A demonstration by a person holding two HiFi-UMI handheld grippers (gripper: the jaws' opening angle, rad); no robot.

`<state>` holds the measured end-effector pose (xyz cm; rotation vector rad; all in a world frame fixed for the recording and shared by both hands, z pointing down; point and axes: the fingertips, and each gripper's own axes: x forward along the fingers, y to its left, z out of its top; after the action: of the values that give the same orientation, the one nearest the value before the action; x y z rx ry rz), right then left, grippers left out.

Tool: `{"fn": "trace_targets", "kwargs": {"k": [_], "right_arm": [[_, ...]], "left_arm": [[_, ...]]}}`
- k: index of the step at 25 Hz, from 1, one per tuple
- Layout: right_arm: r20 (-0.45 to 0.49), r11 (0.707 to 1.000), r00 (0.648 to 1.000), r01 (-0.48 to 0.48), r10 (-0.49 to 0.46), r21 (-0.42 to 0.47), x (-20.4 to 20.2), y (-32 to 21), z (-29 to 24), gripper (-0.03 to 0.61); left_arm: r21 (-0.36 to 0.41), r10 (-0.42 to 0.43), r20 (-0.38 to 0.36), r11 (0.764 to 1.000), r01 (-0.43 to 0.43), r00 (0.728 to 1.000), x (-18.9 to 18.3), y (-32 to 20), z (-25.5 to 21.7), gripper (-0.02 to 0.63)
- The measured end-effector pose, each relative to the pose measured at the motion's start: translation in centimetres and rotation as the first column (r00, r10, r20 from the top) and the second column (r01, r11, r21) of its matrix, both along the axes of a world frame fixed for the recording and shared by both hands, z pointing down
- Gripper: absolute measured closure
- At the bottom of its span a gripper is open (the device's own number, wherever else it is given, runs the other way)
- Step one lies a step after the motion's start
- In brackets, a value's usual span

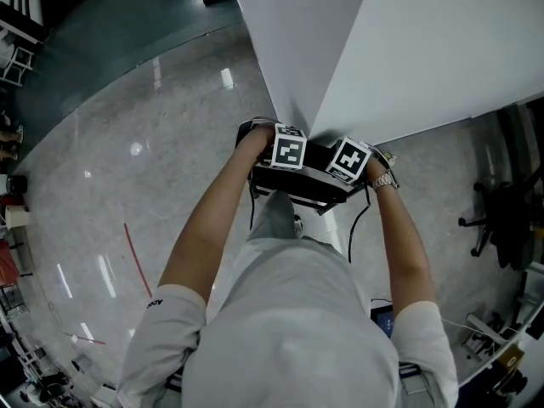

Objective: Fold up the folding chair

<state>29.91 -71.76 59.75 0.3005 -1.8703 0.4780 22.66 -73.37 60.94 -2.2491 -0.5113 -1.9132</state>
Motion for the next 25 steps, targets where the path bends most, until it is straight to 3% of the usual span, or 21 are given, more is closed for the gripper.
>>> {"fn": "trace_targets", "kwargs": {"k": [15, 19, 23, 25], "right_arm": [[0.001, 1.0, 1.0, 0.009, -0.009, -0.003, 0.2, 0.2, 0.2, 0.488], [0.014, 0.999, 1.0, 0.024, -0.024, 0.026, 0.2, 0.4, -0.9, 0.474], [0.147, 0.994, 0.988, -0.054, 0.04, 0.093, -0.2, -0.2, -2.8, 0.407], [0.162, 0.991, 0.986, -0.066, 0.047, 0.112, 0.4, -0.4, -3.4, 0.396]], "left_arm": [[0.005, 0.004, 0.006, 1.0, -0.004, 1.0, 0.2, 0.1, 0.3, 0.517], [0.044, 0.018, 0.029, 0.999, -0.019, 0.999, -0.3, 0.1, 0.0, 0.458], [0.083, -0.05, -0.083, 0.995, 0.056, 0.995, -0.6, -1.0, -2.7, 0.425], [0.1, -0.102, -0.146, 0.988, 0.117, 0.984, -1.0, -1.7, -4.5, 0.419]]}}
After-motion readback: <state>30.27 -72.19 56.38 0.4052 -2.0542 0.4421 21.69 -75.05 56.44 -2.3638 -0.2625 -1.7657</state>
